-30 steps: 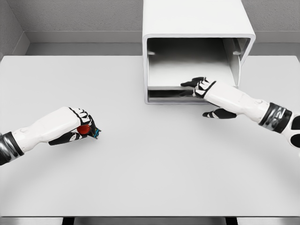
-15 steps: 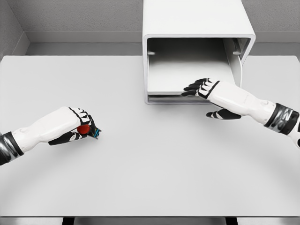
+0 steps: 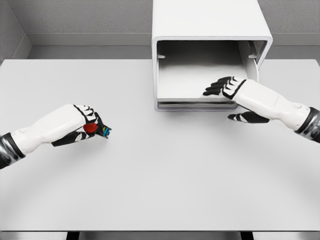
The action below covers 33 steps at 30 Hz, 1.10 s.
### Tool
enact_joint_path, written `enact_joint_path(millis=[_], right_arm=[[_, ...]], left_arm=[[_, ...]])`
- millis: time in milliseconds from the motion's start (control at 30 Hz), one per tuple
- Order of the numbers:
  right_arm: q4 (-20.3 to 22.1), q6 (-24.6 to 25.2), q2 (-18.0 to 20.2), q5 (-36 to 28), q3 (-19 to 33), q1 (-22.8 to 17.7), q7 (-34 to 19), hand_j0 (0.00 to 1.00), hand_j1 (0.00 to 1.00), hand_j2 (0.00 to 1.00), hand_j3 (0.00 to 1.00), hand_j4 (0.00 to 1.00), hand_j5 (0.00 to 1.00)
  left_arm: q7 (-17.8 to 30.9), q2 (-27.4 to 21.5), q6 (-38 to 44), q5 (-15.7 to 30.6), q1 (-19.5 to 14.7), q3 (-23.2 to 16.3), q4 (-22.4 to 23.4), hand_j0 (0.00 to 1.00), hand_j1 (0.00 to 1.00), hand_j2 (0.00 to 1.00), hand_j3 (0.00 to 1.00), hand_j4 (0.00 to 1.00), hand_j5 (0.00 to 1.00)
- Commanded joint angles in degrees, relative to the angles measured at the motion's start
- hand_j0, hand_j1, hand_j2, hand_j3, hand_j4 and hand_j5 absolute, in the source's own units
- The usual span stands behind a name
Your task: Slide open multi-storey tabletop storage cabinets and put open load switch and slide close multi-storey tabletop storage cabinets
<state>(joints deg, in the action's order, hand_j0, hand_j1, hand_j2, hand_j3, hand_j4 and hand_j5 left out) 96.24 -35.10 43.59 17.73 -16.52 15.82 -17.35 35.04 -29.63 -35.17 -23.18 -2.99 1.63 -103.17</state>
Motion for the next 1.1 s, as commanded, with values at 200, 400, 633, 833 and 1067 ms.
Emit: enact_joint_path(millis=[200, 400, 633, 833, 1067], right_arm=[[2.4, 0.1, 2.6, -3.9, 4.7, -2.2, 0.0, 0.69, 0.69, 0.69, 0.69, 0.69, 0.69], [2.8, 0.1, 4.1, -6.2, 8.5, -4.3, 0.0, 0.68, 0.68, 0.68, 0.68, 0.68, 0.68], [2.5, 0.1, 4.8, -8.4, 14.2, -7.0, -0.1, 0.53, 0.53, 0.53, 0.53, 0.53, 0.53], [-0.3, 0.1, 4.8, -9.6, 16.8, -8.4, -0.4, 0.51, 0.51, 0.51, 0.51, 0.51, 0.51], [-7.6, 0.1, 5.4, -8.9, 17.2, -9.2, -0.6, 0.52, 0.52, 0.52, 0.52, 0.52, 0.52]], left_arm=[[0.0, 3.7, 0.2, 0.8, -3.0, -0.2, 0.0, 0.41, 0.41, 0.41, 0.41, 0.41, 0.41], [0.0, 5.3, 0.2, 0.8, -4.1, -0.2, 0.0, 0.42, 0.42, 0.42, 0.42, 0.42, 0.42], [0.0, 8.0, 0.2, 0.9, -5.9, -0.3, 0.0, 0.42, 0.42, 0.42, 0.42, 0.42, 0.42], [0.0, 9.8, 0.2, 0.7, -7.6, -0.2, 0.0, 0.42, 0.42, 0.42, 0.42, 0.42, 0.42], [0.0, 11.9, 0.2, 0.7, -9.6, -0.2, 0.0, 0.42, 0.42, 0.42, 0.42, 0.42, 0.42]])
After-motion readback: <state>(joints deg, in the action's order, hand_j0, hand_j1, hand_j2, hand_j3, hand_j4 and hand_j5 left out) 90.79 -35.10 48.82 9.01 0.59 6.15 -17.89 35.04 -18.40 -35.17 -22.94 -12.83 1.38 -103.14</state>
